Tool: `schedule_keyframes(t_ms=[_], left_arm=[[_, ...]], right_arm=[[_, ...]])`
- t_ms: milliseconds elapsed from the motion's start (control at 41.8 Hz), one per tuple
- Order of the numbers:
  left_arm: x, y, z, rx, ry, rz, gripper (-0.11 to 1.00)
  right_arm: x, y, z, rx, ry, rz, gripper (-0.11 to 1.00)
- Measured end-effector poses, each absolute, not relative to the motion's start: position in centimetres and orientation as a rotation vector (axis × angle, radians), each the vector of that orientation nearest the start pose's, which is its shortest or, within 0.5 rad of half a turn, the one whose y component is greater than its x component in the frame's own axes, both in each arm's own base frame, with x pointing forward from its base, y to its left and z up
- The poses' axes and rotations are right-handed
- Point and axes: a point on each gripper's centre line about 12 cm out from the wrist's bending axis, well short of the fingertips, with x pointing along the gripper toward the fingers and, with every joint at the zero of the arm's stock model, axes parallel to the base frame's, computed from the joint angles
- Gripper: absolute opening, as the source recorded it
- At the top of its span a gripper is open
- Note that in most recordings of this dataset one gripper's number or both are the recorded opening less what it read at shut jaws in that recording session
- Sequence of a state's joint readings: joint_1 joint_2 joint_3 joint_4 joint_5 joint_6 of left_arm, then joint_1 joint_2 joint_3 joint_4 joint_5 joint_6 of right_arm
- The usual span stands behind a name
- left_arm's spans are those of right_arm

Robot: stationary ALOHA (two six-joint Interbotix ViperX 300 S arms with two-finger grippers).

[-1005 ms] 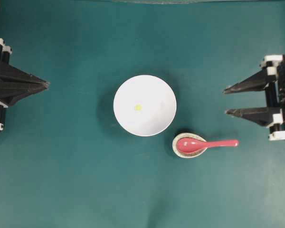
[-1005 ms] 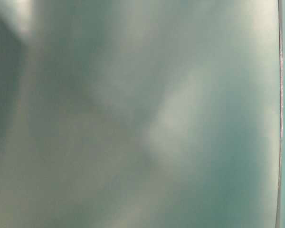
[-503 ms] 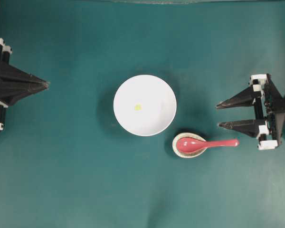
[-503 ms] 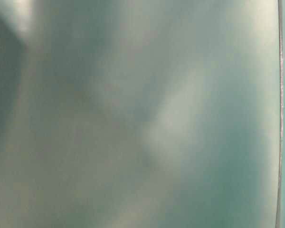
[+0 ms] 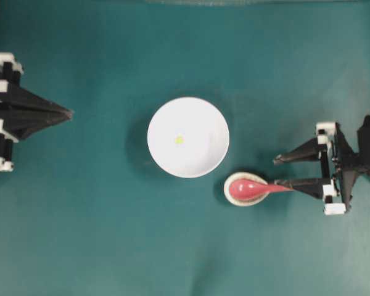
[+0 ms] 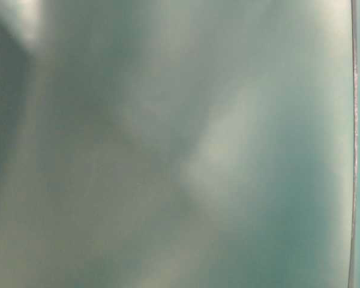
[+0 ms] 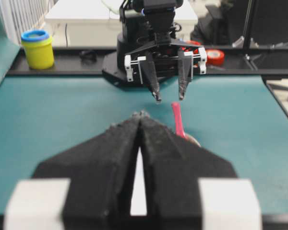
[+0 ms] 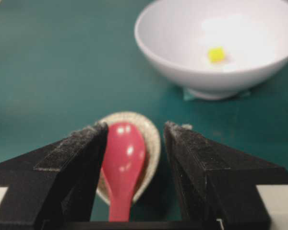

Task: Scoop the yellow hexagonal prism block from the bowl with a spoon using the right arm.
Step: 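Close the right gripper on the red spoon handle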

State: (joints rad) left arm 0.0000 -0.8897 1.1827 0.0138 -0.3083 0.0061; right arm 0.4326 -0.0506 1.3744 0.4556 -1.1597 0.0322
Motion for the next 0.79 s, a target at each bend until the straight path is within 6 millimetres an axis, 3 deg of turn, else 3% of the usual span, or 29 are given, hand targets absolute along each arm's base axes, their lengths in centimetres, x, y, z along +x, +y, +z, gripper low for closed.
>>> schedule_keyframes(t_ms=[311,790], left_arm=[[20.8,-0.1,28.0,0.03,-0.028,-0.004,0.0],[20.8,-0.1,28.0,0.03,-0.029,-0.004,0.0]], right_arm=[[22.4,6.0,9.4,0.132,0.253,0.003,0.57],[21.8,6.7,8.1,0.1,0.308,0.034,0.57]])
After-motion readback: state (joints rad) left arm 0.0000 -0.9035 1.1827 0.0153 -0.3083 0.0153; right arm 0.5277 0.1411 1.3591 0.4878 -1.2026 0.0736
